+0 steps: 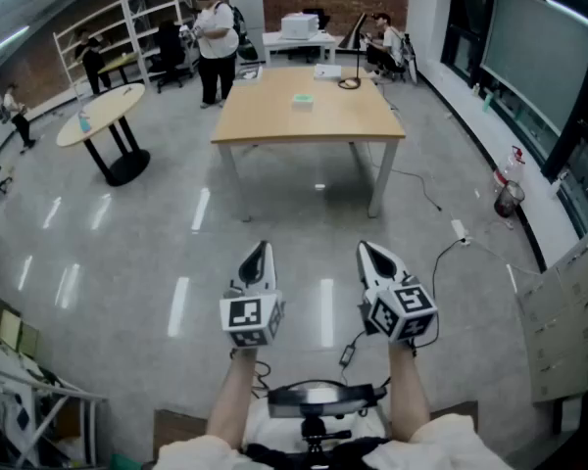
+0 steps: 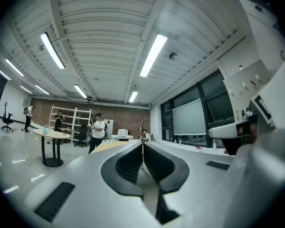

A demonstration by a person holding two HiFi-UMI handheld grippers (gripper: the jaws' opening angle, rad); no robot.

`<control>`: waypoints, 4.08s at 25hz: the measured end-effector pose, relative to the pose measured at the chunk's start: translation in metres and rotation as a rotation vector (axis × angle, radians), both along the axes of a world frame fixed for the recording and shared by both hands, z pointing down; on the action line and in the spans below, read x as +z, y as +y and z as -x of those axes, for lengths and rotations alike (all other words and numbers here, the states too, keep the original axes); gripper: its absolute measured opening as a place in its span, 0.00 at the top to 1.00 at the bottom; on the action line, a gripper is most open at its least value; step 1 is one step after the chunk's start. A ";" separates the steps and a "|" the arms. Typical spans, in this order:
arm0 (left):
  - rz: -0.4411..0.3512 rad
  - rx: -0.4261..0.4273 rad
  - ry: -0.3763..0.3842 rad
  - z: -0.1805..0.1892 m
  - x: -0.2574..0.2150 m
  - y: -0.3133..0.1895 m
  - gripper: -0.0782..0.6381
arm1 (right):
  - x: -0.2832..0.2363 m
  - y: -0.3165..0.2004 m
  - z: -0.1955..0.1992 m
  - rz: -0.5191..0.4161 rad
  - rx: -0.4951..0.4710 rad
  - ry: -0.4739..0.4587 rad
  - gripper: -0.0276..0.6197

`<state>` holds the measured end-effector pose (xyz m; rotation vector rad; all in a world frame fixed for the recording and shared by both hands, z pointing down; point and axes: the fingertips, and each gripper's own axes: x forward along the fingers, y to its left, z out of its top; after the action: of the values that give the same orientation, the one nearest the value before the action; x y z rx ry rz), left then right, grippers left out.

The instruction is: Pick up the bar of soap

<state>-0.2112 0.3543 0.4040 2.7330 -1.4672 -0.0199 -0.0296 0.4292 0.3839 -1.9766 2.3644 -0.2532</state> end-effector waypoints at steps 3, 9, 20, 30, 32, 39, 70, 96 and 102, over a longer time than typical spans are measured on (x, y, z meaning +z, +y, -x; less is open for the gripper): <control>-0.010 0.003 -0.002 -0.009 -0.013 -0.006 0.87 | -0.009 -0.003 -0.009 -0.045 0.006 0.041 0.95; -0.014 -0.016 -0.001 -0.021 -0.007 -0.007 0.87 | -0.009 -0.003 -0.027 -0.056 0.000 -0.007 0.95; -0.021 -0.012 -0.031 -0.055 -0.005 -0.017 0.87 | 0.016 -0.029 -0.040 -0.006 -0.080 -0.071 0.95; -0.072 0.021 -0.109 -0.106 0.032 -0.192 0.87 | 0.051 -0.191 -0.082 0.059 -0.137 -0.055 0.95; -0.074 0.026 -0.116 -0.119 0.028 -0.253 0.87 | 0.043 -0.254 -0.106 0.057 -0.132 -0.080 0.95; -0.040 -0.018 -0.015 -0.144 0.001 -0.468 0.87 | 0.032 -0.454 -0.147 0.087 -0.107 0.074 0.95; 0.226 0.022 -0.032 -0.367 0.083 -1.072 0.87 | 0.119 -1.095 -0.288 0.333 -0.384 0.253 0.92; 0.488 0.110 -0.110 -0.413 0.213 -1.170 0.87 | 0.260 -1.191 -0.291 0.697 -0.740 0.839 0.76; 0.491 0.110 -0.117 -0.412 0.218 -1.170 0.87 | 0.271 -1.177 -0.282 0.746 -0.813 0.956 0.76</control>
<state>0.2009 -0.8153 0.6221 2.4319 -1.1484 0.4482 0.2522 -0.7481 0.6545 -1.2422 4.1486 -0.2708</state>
